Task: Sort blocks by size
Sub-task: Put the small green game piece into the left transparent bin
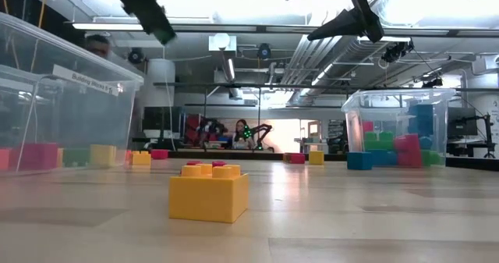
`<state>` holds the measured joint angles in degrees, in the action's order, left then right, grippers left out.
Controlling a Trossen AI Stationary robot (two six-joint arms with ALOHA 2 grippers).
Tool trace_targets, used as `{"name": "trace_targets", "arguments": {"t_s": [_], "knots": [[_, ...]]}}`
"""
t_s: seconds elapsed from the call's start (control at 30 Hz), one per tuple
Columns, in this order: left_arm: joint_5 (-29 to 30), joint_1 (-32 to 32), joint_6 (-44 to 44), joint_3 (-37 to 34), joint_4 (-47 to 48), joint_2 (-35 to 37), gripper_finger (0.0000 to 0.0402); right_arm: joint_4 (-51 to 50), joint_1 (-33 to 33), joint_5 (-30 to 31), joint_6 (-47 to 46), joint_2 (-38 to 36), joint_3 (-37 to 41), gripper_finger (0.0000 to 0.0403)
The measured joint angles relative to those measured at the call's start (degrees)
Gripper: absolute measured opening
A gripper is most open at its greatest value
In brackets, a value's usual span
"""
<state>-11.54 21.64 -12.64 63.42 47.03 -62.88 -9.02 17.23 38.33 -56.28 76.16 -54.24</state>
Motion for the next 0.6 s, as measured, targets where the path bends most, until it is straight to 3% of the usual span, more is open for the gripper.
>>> {"name": "trace_targets", "arguments": {"t_s": [0.23, 0.33, 0.47, 0.6], "knots": [[0.2, -17.1, 13.0, 0.0, 9.7, 8.6, 0.01, -0.2, 0.0, -1.3, 1.3, 0.0, 0.0, 0.0332], [4.9, -23.4, 19.6, 0.0, 18.9, 10.1, 0.01, -0.6, 0.0, -1.3, 1.3, 0.0, 0.0, 0.0332], [8.7, -28.5, 27.2, -1.1, 30.4, 9.2, 0.01, -1.2, 0.0, -1.3, 1.3, 0.0, 0.0, 0.0332], [8.9, -30.6, 29.0, -4.7, 30.4, 7.7, 0.01, -1.5, 0.0, -1.3, 1.3, 0.0, 0.0, 0.0332]]}}
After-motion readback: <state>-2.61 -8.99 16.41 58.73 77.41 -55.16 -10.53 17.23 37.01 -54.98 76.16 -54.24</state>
